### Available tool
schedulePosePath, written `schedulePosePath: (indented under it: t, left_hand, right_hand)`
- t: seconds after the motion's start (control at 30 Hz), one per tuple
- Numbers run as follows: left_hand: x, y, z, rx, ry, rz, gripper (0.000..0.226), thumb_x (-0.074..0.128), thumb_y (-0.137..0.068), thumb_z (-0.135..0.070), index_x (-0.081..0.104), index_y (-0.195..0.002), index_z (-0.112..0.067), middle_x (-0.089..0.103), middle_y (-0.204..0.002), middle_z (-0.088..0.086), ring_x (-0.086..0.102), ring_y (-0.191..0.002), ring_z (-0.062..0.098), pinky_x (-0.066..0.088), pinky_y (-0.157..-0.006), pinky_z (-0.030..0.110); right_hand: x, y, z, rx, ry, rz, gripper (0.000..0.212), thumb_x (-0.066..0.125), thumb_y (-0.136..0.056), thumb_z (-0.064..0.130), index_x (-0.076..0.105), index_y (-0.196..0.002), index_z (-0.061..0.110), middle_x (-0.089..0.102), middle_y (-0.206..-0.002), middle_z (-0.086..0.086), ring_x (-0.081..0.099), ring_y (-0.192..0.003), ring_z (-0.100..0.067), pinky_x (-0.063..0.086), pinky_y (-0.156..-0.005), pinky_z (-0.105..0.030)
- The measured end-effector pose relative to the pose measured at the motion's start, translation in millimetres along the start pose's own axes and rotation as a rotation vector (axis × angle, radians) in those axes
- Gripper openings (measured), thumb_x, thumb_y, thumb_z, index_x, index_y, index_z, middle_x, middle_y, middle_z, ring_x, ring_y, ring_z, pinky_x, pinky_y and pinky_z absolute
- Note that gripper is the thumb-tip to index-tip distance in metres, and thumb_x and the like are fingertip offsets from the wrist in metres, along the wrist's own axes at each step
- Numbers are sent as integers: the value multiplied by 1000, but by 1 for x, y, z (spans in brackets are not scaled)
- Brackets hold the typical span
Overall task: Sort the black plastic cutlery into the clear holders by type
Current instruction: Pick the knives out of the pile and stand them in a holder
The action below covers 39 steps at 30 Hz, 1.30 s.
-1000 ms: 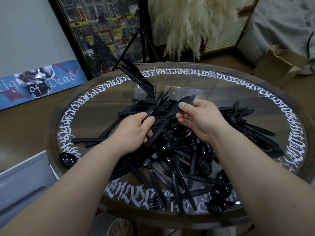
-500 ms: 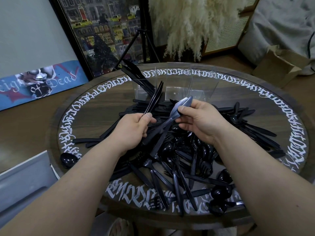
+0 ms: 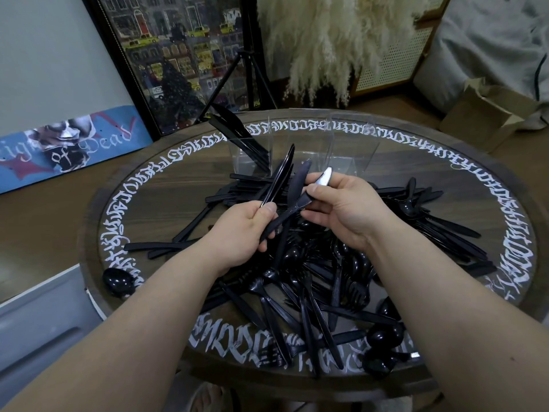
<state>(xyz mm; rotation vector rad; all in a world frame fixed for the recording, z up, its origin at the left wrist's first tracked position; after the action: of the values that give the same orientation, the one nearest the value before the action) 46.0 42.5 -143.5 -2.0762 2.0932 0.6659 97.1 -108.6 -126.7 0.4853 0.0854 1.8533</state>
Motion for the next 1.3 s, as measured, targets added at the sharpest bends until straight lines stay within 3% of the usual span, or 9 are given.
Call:
schedulePosePath:
  t: [0.23, 0.4, 0.6, 0.73, 0.87, 0.97, 1.03, 1.13, 1.3]
  left_hand:
    - [0, -3, -6, 114, -281, -79, 34, 39, -102, -31, 61, -92, -7, 62, -83, 8, 54, -77, 20, 40, -71, 31]
    - [7, -4, -7, 98, -195, -16, 26, 40, -102, -31, 55, -82, -22, 60, -71, -5, 51, -64, 10, 42, -61, 21]
    - [5, -6, -6, 83, -94, -67, 32, 39, -102, -31, 56, -78, -19, 58, -65, -6, 51, -59, 8, 42, -65, 26]
    - [5, -7, -4, -2, 51, -37, 33, 36, -103, -30, 54, -80, -16, 56, -65, -1, 56, -50, 7, 43, -51, 21]
    - [5, -5, -4, -6, 108, 53, 34, 37, -102, -33, 56, -82, -13, 44, -53, -6, 37, -41, 5, 32, -42, 15]
    - [-5, -6, -3, 47, 12, 9, 26, 44, -100, -36, 56, -82, -21, 43, -42, -15, 36, -39, 2, 29, -43, 18]
    - [-15, -8, 4, 37, -20, -61, 22, 45, -99, -37, 53, -83, -25, 46, -48, -14, 39, -45, 3, 30, -48, 25]
    - [-28, -10, 16, -21, -31, -177, 22, 45, -97, -40, 47, -80, -25, 46, -59, -9, 40, -55, 15, 31, -52, 33]
    - [-32, -9, 14, 40, -55, -213, 21, 50, -96, -31, 54, -77, -22, 40, -60, 9, 41, -58, 13, 34, -67, 32]
  right_hand:
    - [4, -1, -6, 29, -45, 0, 12, 53, -92, -3, 60, -94, 7, 68, -82, -10, 67, -70, -16, 57, -61, -24]
    - [12, 0, -8, 27, -50, 44, 19, 50, -92, -6, 58, -85, 9, 67, -70, -2, 68, -65, -12, 55, -59, -21]
    - [11, -2, -7, 19, -16, 6, 16, 54, -90, -4, 63, -88, 9, 65, -73, -3, 61, -63, -10, 52, -56, -19]
    - [7, -5, -4, -36, 43, -47, 13, 63, -86, -3, 64, -90, 10, 61, -75, -6, 52, -55, -7, 46, -52, -17]
    - [4, -7, -3, -119, 59, -120, 14, 68, -84, 2, 64, -76, 12, 60, -67, -3, 53, -55, -9, 49, -54, -19]
    - [-6, -7, 0, -177, 280, -246, 17, 69, -86, 19, 66, -70, 15, 63, -66, 0, 54, -56, -8, 46, -55, -20]
    - [-12, -5, 6, -255, 694, -292, 13, 67, -86, 24, 70, -75, 18, 66, -71, 8, 59, -67, -7, 47, -65, -21]
    - [-3, -2, -1, -260, 1235, -122, 10, 68, -84, 28, 74, -90, 22, 70, -86, 7, 62, -86, -12, 48, -83, -25]
    - [6, -6, -11, -231, 1480, -49, 21, 63, -86, 24, 69, -106, 22, 70, -100, 2, 61, -100, -23, 49, -87, -32]
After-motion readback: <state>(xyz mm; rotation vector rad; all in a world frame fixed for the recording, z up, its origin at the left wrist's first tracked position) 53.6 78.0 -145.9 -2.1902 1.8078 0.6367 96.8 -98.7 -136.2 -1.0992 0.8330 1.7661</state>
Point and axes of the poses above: each hand's wrist, its own y-axis away from the middle knuckle, its own x-axis out of the palm, z = x × y, the point moved 4 cm from there along -y, towards the middle knuckle
